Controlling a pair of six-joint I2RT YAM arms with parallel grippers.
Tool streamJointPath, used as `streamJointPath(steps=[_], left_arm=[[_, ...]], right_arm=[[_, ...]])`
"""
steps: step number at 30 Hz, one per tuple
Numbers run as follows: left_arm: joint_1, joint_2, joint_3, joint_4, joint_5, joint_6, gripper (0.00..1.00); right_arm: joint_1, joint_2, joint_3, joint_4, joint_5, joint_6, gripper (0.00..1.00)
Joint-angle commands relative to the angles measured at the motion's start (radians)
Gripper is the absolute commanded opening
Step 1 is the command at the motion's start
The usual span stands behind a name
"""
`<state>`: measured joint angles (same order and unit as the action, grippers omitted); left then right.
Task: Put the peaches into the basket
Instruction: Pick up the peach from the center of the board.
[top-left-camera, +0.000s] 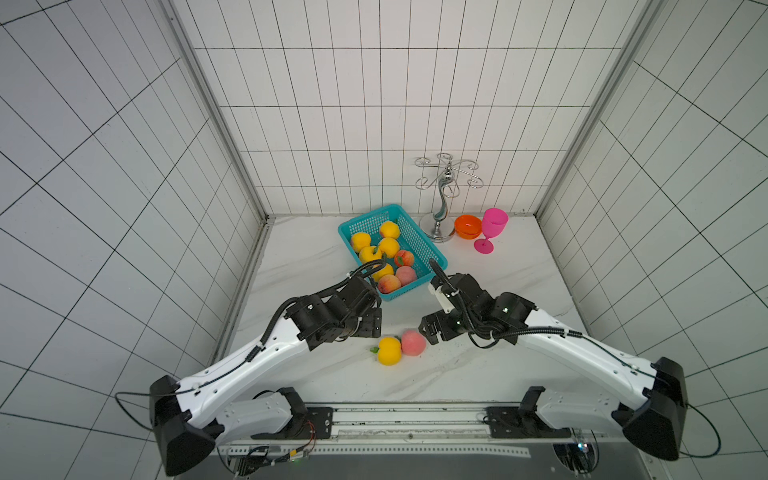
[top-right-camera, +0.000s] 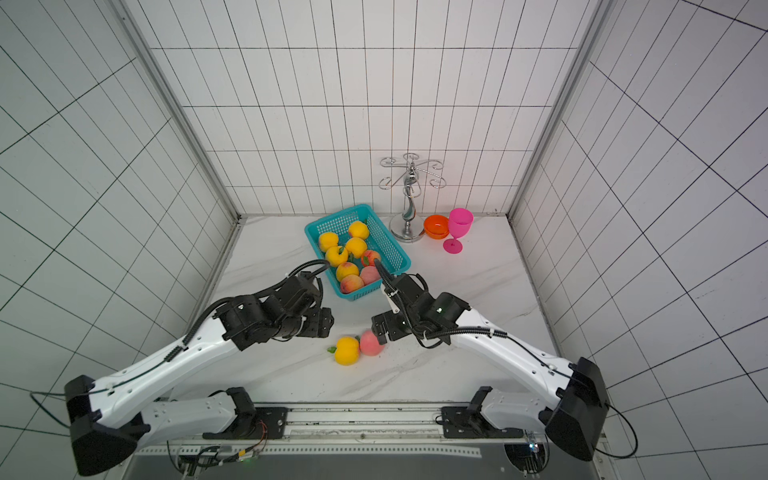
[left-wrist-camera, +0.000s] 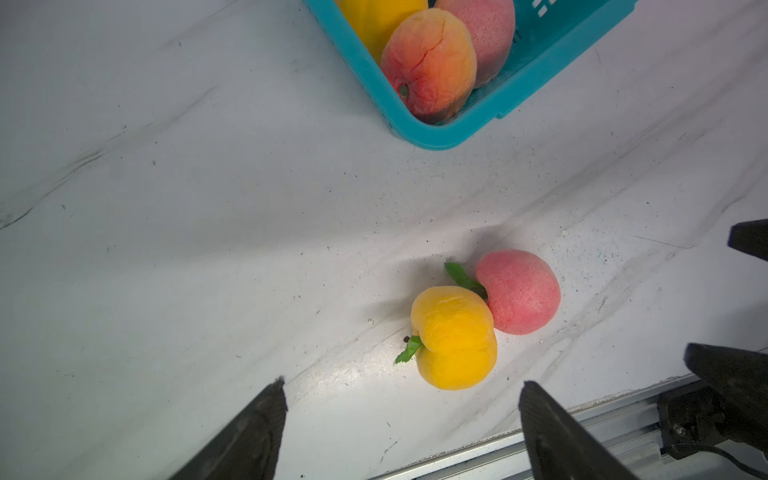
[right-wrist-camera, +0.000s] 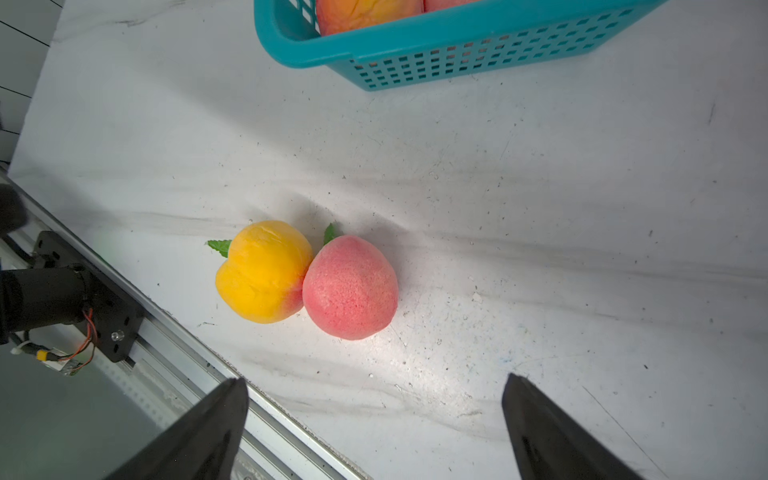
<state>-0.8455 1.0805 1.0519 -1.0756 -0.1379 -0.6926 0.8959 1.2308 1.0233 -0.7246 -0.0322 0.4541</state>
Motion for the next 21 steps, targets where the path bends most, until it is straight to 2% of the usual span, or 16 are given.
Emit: streamJointPath(steps=[1, 5, 12, 13, 14, 21], left_arm=[[-0.008, -0.063, -0.036, -0.035, 0.03, -0.016, 0.86], [-0.022, -0.13, -0.072, -0.033, 0.069, -0.021, 0.86], [-0.113, -0.212, -0.125, 0.003, 0.136, -0.008, 0.87], [-0.123, -0.229, -0.133, 0.014, 0.148, -0.01, 0.87], [-0.125, -0.245, -0.143, 0.028, 0.168, -0.007, 0.98], [-0.127, -0.341, -0.216, 0.062, 0.233, -0.027, 0.98]], right_arm=[[0.045, 0.017, 0.038, -0.046, 0.102, 0.094, 1.0], [0.079, 0.03, 0.037, -0.037, 0.137, 0.148, 1.0], [0.134, 0.08, 0.035, -0.013, 0.147, 0.205, 1.0], [0.141, 0.09, 0.034, -0.012, 0.147, 0.211, 0.99], [0.146, 0.099, 0.032, 0.007, 0.146, 0.215, 1.0], [0.16, 0.129, -0.014, 0.115, 0.112, 0.207, 0.99]])
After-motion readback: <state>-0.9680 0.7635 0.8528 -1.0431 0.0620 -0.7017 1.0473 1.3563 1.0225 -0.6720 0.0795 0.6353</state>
